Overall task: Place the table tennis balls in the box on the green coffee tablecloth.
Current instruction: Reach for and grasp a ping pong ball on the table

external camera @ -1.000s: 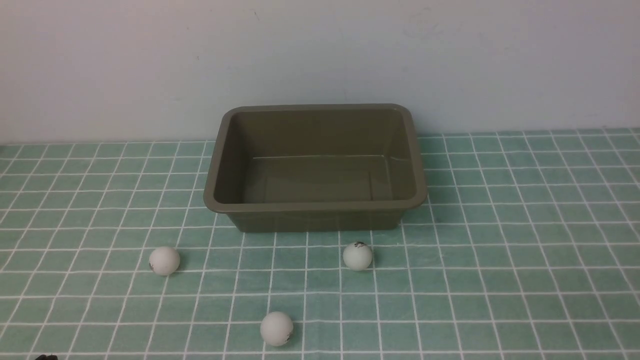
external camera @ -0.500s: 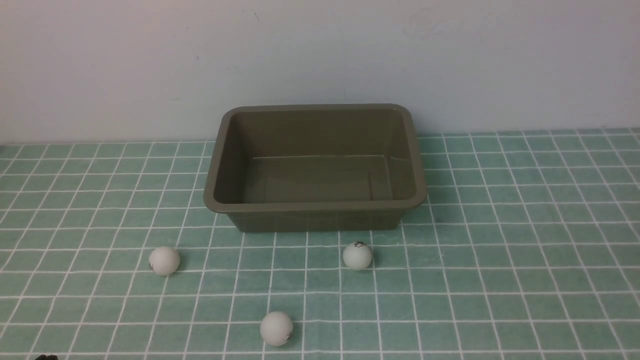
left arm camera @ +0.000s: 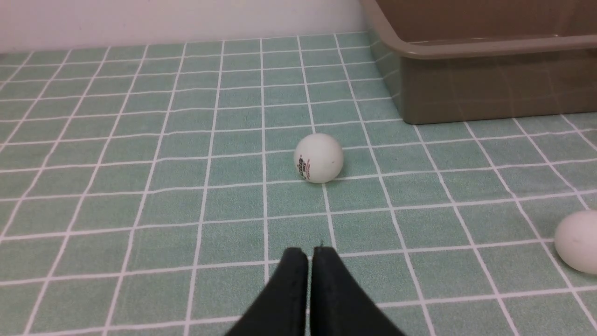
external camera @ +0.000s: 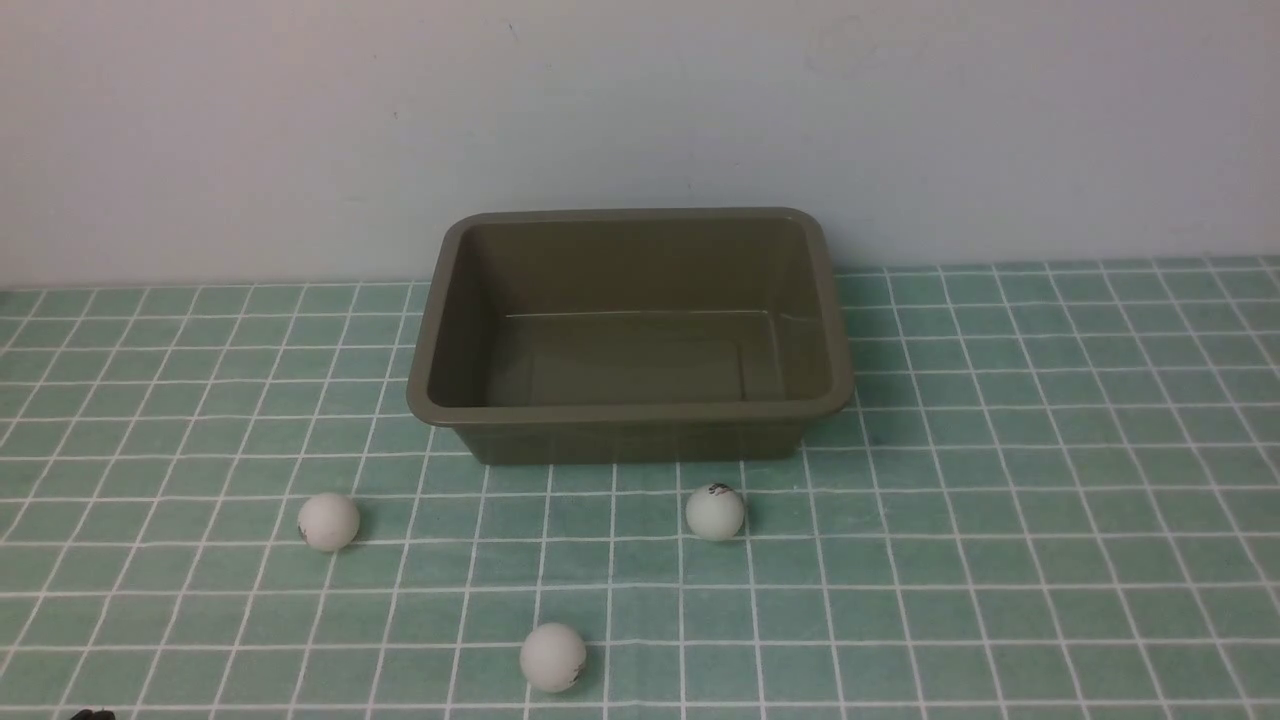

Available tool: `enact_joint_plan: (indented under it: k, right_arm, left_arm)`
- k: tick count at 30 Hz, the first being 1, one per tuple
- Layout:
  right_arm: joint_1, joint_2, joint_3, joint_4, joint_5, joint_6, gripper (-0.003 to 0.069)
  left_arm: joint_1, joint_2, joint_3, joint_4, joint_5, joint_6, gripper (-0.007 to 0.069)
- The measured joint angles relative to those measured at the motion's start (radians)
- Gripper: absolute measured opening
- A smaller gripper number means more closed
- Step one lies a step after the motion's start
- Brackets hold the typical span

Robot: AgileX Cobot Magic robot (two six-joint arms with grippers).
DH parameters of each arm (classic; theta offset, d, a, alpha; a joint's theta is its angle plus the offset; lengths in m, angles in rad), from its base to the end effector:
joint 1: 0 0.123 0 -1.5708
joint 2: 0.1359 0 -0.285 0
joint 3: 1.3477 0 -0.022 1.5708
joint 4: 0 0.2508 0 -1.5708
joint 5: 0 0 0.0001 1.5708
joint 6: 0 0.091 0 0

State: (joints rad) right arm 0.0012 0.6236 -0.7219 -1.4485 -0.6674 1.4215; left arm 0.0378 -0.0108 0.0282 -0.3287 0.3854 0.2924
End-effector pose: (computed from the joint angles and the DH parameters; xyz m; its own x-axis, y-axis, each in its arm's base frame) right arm 0.1047 0.0560 0.4071 0.2741 0.0050 -0.9617 -0.5928 0.7883 -0.1649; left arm 0.0526 -0.0091 0.1715 -0.2933 -0.0247 -0.9557 0.0744 0.9960 -0.0486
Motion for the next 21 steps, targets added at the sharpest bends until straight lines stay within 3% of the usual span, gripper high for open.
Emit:
enact_joint_plan:
  k: [8,15,21]
  right_arm:
    - [0.000,0.172,-0.145,-0.021,-0.078,0.033,-0.0016]
    - [0.029,0.239,-0.214,-0.024,-0.025,0.067,-0.0013]
    - [0.052,0.328,-0.311,-0.016,0.452,0.041,-0.0013]
  left_arm:
    - [0.000,0.000,0.000,0.000,0.000,0.000,-0.0004]
    - [0.000,0.000,0.000,0.000,0.000,0.000,-0.0004]
    - [0.000,0.000,0.000,0.000,0.000,0.000,-0.0004]
